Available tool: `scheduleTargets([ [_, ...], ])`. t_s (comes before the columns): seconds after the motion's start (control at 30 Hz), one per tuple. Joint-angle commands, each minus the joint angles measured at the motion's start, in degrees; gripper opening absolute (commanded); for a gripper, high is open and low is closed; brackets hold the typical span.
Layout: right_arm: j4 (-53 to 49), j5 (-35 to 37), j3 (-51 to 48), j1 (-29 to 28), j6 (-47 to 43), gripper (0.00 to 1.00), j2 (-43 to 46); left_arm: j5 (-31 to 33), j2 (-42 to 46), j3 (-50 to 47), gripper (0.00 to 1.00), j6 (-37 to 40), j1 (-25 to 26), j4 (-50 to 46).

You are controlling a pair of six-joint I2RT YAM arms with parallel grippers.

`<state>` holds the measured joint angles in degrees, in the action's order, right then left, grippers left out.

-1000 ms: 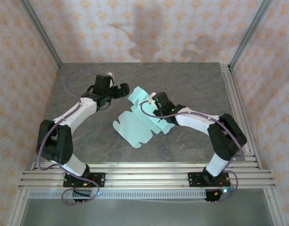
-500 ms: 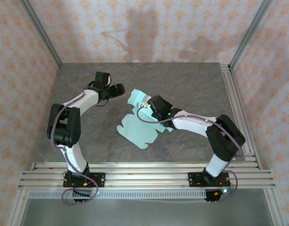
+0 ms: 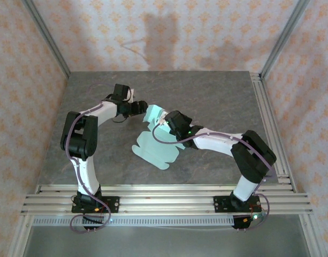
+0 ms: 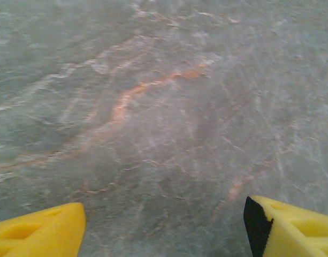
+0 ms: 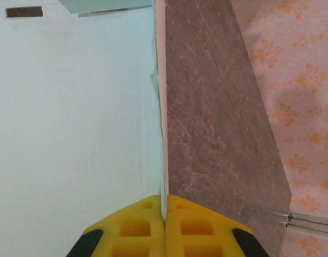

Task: Fold the paper box

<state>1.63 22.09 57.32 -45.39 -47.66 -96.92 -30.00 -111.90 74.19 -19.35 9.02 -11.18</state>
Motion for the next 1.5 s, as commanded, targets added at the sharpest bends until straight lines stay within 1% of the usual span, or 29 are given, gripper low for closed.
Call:
scheduleTargets([
  [0.0,0.95,0.01,0.43,-0.14,-1.42,0.0,-0.41,-3.53,2.1,-1.78,0.79,2.0,0.83,1.26],
  [0.13,1.54,1.33,1.07,-0.14,-3.3,0.0,-1.66,-3.56,4.9,-4.21,0.79,1.78,1.01,2.69],
  [0.43,3.93,5.94,3.14,-0.73,-9.11,0.0,-4.36,-2.23,7.02,-9.66,0.8,0.58,1.57,6.82],
  [0.57,6.8,9.05,3.11,-1.61,-13.57,0.0,-5.98,-1.38,7.47,-11.12,0.8,0.51,1.54,7.51],
  [0.77,16.09,13.22,0.51,-2.58,-21.16,0.0,-9.15,-1.16,7.9,-12.42,0.8,0.47,1.57,8.37],
  [1.0,26.88,16.23,-2.24,-3.72,-27.55,0.0,-11.41,-1.59,8.53,-13.71,0.8,0.8,1.57,9.1],
  [1.3,39.44,19.31,-5.5,-5.19,-34.32,0.0,-12.45,-1.09,10.28,-14.6,0.81,2.83,1.57,7.91],
  [1.47,43.78,19.66,-7.07,-5.72,-36.99,0.0,-13.49,-1.97,10.86,-14.94,0.8,3.36,1.54,7.66],
])
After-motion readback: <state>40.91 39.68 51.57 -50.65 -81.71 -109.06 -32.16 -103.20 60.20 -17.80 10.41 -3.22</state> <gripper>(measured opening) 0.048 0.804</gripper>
